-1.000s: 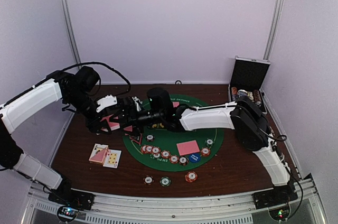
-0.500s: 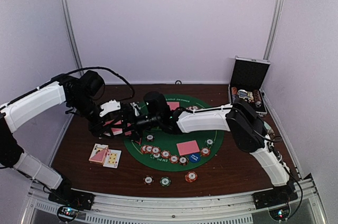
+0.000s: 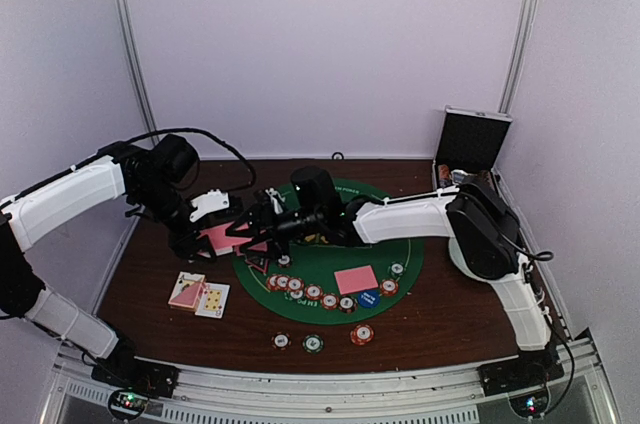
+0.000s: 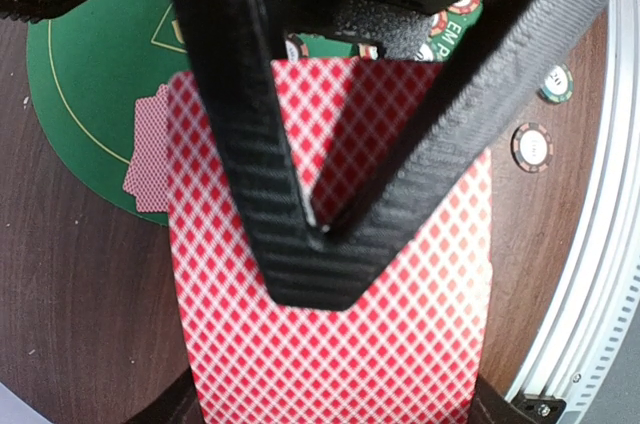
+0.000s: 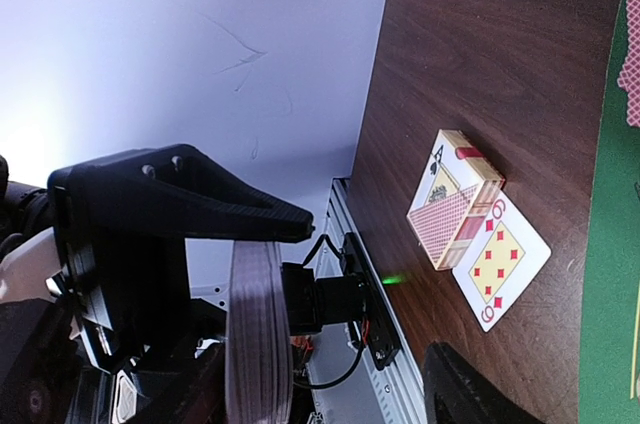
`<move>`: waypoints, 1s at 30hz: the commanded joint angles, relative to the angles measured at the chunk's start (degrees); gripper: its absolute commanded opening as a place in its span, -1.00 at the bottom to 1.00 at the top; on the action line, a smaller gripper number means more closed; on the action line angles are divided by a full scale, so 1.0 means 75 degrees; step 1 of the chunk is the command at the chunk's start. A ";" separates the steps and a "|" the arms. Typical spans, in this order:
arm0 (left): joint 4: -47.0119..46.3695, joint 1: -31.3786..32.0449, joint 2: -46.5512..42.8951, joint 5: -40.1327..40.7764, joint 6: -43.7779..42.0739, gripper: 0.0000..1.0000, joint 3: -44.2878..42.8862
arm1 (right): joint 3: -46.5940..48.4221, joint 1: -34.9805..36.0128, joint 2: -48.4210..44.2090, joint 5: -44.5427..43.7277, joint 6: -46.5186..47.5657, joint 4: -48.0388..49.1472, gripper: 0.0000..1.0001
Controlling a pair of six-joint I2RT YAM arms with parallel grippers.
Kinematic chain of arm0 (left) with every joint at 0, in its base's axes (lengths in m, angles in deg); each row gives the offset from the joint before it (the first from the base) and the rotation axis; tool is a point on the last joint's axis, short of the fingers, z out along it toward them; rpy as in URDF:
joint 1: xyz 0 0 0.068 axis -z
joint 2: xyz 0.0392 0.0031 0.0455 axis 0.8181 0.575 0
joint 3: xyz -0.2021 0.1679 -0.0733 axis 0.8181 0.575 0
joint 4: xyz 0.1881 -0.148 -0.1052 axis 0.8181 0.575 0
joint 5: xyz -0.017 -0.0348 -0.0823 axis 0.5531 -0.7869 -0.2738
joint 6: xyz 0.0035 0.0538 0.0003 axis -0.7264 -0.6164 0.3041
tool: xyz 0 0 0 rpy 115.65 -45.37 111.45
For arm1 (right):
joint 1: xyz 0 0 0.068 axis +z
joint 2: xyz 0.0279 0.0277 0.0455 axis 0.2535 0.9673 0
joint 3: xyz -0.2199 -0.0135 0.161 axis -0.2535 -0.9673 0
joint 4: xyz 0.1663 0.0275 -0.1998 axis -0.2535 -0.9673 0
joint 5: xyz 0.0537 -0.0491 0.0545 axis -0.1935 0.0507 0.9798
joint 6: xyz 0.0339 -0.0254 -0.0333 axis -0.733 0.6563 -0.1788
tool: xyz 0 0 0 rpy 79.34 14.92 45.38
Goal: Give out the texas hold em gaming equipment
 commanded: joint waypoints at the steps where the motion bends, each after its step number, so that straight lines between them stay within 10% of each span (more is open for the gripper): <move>1: -0.0350 0.0014 -0.0051 -0.0090 -0.0008 -1.00 -0.0041 | -0.0161 -0.0036 -0.0379 -0.0011 -0.0369 0.0538 0.30; 30: -0.0432 0.0008 -0.0066 0.0223 -0.0069 -1.00 0.0094 | -0.0315 -0.0048 -0.1160 -0.0015 0.0290 -0.1024 -0.64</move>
